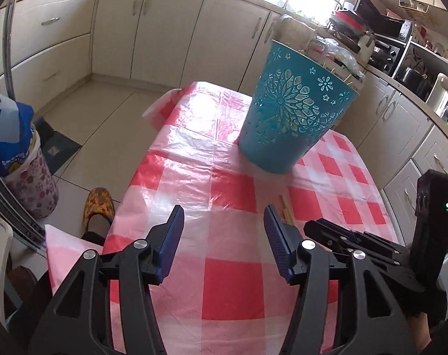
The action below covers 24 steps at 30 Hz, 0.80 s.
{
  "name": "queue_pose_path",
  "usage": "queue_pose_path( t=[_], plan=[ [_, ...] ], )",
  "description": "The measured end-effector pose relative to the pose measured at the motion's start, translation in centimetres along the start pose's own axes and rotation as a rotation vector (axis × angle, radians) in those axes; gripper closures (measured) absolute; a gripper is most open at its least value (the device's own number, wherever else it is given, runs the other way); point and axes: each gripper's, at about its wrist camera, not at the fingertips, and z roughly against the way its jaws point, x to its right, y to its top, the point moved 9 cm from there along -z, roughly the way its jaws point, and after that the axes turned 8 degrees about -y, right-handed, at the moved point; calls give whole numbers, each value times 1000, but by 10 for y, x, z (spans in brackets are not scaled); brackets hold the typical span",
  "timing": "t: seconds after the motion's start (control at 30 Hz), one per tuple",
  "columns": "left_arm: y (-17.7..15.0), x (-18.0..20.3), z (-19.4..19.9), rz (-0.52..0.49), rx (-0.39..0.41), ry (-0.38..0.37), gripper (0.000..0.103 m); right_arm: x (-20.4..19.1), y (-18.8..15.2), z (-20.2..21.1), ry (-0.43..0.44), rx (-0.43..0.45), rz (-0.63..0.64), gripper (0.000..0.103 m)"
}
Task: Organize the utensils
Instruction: 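Bring both open tools back down to the remaining sticks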
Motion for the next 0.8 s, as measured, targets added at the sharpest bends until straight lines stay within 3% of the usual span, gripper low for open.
queue_pose_path(
  t=[0.47,0.63,0.8],
  plan=[
    [-12,14,-6,-13,-33,-19,45,-3,-4,-11,-53,-23,45,86],
    [-19,28,-10,-46,-55,-29,45,-6,-8,-9,-102,-27,126,91],
    [-31,47,-21,-106,-117,-43,44,16,-23,6,-123,-39,124,94]
  ],
)
